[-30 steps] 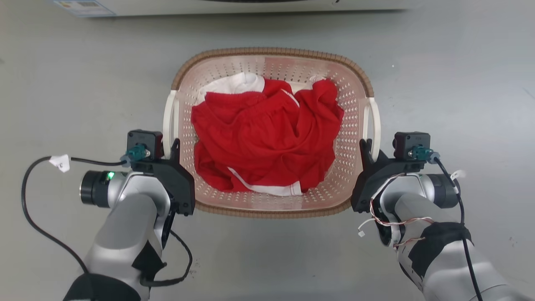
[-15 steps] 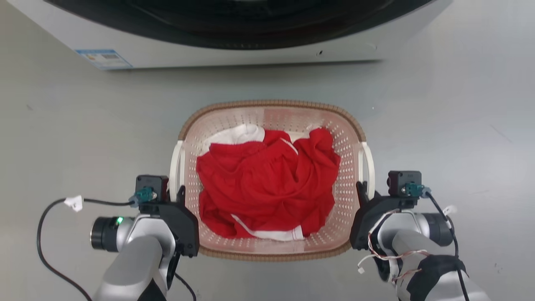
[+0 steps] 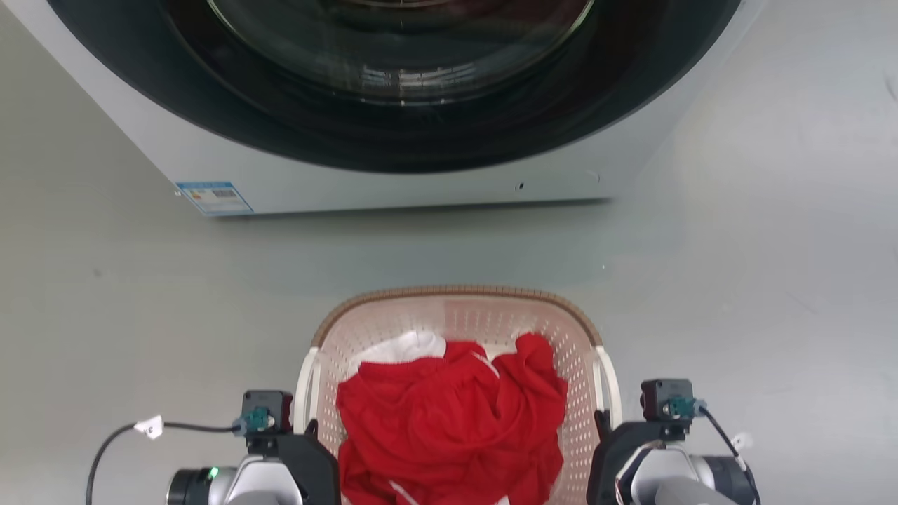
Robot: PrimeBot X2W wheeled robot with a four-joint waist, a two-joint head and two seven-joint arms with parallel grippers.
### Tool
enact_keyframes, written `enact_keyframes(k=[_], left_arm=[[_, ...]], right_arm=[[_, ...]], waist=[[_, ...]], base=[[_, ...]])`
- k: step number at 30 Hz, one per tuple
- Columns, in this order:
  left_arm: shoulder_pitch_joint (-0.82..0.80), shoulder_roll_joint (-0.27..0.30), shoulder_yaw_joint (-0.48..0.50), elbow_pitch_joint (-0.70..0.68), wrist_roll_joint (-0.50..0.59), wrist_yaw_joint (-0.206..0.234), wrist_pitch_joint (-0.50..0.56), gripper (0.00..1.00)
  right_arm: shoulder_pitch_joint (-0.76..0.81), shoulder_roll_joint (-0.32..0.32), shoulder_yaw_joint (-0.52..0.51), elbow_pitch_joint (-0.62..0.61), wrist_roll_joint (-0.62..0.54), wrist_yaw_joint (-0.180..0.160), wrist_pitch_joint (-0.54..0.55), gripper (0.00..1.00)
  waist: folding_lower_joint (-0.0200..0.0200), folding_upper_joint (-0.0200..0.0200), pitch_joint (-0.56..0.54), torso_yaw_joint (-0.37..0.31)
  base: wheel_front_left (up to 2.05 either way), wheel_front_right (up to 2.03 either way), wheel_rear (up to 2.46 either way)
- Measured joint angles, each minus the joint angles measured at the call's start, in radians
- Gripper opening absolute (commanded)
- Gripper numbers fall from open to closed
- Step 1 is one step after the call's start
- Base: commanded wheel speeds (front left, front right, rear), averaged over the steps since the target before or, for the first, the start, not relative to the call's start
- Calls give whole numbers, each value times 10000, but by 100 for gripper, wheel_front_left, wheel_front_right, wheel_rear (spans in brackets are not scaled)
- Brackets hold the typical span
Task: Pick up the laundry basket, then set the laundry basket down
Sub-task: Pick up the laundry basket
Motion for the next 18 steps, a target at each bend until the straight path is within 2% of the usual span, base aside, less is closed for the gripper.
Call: enact_keyframes(k=[18], left_arm=[[1916, 98, -1087, -431, -1083, 431, 625, 0]], right_arm=[[1826, 0, 861, -25, 915, 0, 798, 0]], waist=[[1, 0, -2229, 11]], base=[[0, 0, 0]])
